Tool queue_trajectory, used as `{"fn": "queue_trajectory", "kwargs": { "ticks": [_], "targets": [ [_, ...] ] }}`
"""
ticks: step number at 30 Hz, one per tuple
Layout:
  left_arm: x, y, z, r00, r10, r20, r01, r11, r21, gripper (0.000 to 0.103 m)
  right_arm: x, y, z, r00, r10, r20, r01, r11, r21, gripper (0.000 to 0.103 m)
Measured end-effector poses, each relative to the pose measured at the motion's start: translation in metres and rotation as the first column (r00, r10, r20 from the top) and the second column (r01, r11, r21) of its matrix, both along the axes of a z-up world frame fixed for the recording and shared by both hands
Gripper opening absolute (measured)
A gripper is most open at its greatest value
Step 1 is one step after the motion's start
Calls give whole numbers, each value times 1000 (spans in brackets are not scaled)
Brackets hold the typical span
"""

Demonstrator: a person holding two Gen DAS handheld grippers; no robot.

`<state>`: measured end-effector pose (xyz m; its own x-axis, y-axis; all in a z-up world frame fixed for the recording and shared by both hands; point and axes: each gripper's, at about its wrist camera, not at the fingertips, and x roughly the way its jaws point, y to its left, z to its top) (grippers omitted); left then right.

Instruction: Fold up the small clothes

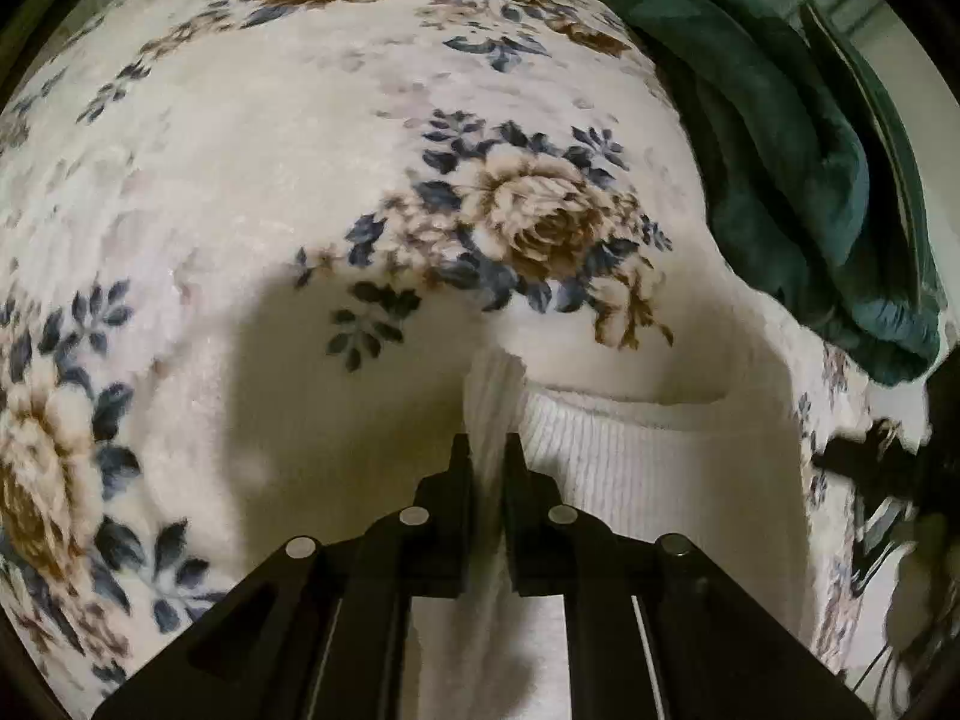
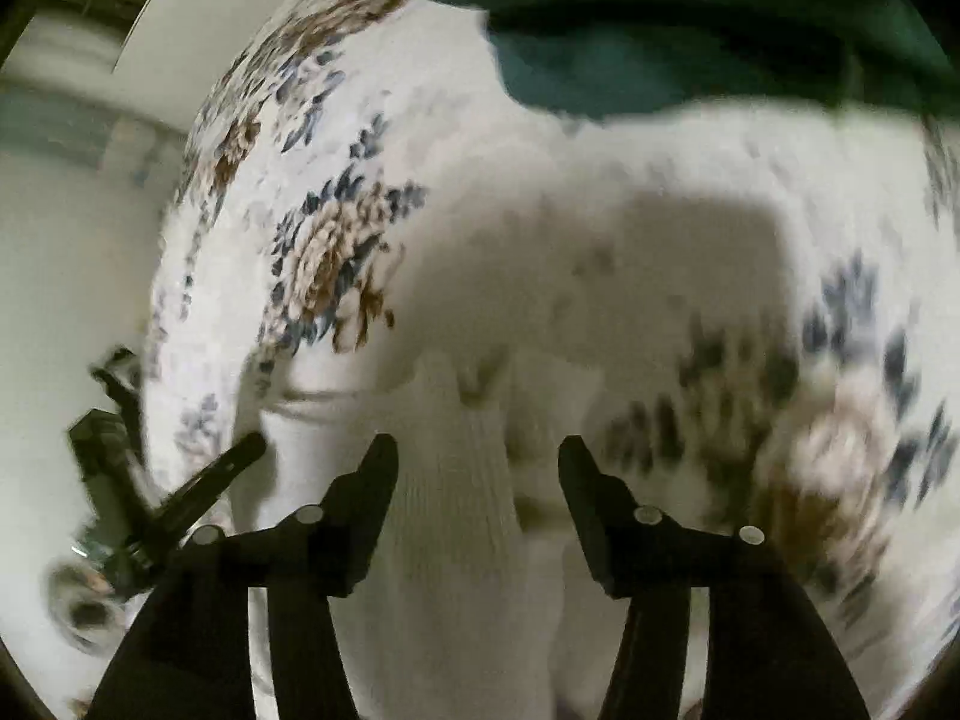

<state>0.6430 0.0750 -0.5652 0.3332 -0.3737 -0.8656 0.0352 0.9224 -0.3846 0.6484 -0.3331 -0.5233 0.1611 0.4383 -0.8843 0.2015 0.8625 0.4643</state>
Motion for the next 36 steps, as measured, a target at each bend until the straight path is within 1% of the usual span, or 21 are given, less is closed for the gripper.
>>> {"fn": "queue_trajectory", "kwargs": {
  "ticks": [2,3,4,5,6,8,9,11,13,14,16,17,18,19,20,21,22,25,29,32,36],
  "targets": [
    [2,-2,-1,1000,6,-1,-6,1000,1,7,-1,6,-19,999,22,-39,-21,1000,9,58],
    [2,-3,0,1000,6,2,-6,1000,4,7,-2,13,-25,999,37,-27,-37,999,10,41],
    [1,-4,4,1000,7,11,-8,1000,4,7,-4,16,-26,999,45,-8,-45,999,-3,8],
    [0,-3,7,1000,11,18,-10,1000,-2,7,-5,16,-21,1000,15,24,-14,999,-40,6],
    [-2,-1,12,999,20,28,-19,1000,-13,7,-8,11,-9,996,-35,81,38,998,-40,6],
    [-1,5,17,998,36,44,-35,999,-25,7,-7,3,9,986,-87,145,99,992,-80,4],
    [2,10,12,998,47,30,-46,998,-32,7,-5,-1,9,984,-98,147,113,989,-98,4],
    [9,9,-4,999,35,-27,-36,999,-39,7,3,-2,-13,992,-101,71,109,987,-116,4],
    [13,4,-17,996,18,-92,-23,998,-57,9,7,9,-32,1000,-29,7,29,987,-159,4],
    [13,3,-18,994,9,-112,-19,996,-86,12,8,12,-34,1000,-15,-4,14,985,-173,4],
    [9,8,-12,992,4,-126,-19,993,-118,22,6,10,-30,1000,-16,-20,13,991,-131,10],
    [6,13,-8,992,2,-124,-21,988,-153,35,3,7,-29,999,-26,-32,23,995,-97,16],
    [-1,22,-3,993,3,-118,-28,976,-215,49,-3,1,-26,998,-46,-44,44,997,-62,41],
    [-7,28,1,994,10,-113,-37,969,-245,55,-9,-6,-23,997,-59,-40,57,998,-32,63],
    [-15,34,4,994,18,-107,-47,960,-276,65,-17,-11,-20,998,-64,-29,64,998,9,70],
    [-25,42,5,994,25,-103,-56,947,-317,68,-23,-13,-20,997,-62,-35,63,997,33,77],
    [-34,47,3,993,28,-113,-66,934,-351,68,-31,-14,-23,997,-59,-51,62,996,59,81],
    [-56,50,-14,988,12,-156,-77,905,-419,68,-60,-12,-47,992,-26,-120,51,978,205,87],
    [-74,39,-45,975,-21,-220,-93,864,-494,68,-90,6,-93,980,11,-197,61,933,355,88],
    [-73,21,-56,975,-52,-218,-70,853,-517,69,-96,18,-120,978,2,-210,95,889,449,92],
    [-63,8,-61,976,-38,-216,-87,837,-540,72,-91,30,-129,977,4,-212,105,861,498,95]
  ]
}}
